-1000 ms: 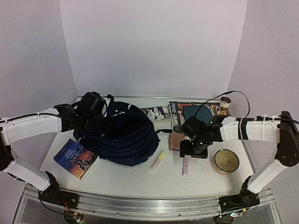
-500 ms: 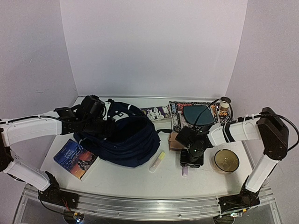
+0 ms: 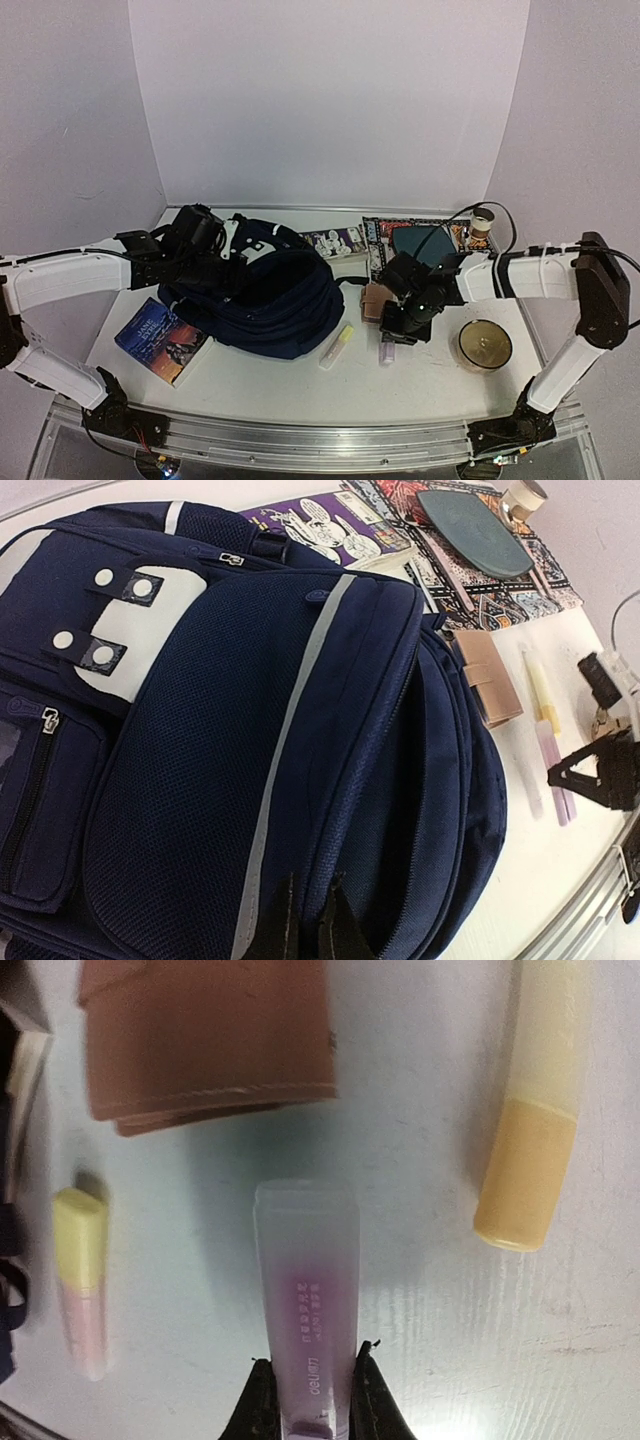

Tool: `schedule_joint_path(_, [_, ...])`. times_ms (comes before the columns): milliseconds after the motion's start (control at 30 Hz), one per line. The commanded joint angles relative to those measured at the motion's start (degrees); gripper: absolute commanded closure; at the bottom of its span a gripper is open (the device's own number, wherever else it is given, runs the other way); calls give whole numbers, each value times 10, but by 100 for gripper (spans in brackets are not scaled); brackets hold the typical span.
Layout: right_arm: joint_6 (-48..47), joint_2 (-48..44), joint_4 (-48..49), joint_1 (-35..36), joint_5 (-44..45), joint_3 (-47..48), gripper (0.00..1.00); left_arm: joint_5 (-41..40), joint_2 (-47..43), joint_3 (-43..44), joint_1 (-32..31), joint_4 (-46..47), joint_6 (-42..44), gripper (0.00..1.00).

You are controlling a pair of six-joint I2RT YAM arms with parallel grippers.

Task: Pack the student bag
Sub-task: Pick up the pen from the center of the board, then place the pen in the upper front pocket of the bag.

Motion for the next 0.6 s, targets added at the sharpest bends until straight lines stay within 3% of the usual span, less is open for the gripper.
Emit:
schedule_joint_path(0, [1,-37,-14,0,-27,83,100,46,-22,19,-1,19,-8,100])
schedule_joint_path(267, [66,-18,74,2,-83,163,100,78,-22,30,-1,24,-17,100])
schedule_joint_path(567, [169,69,192,14,-128,238,100,91,-35,35,-1,42,-46,100])
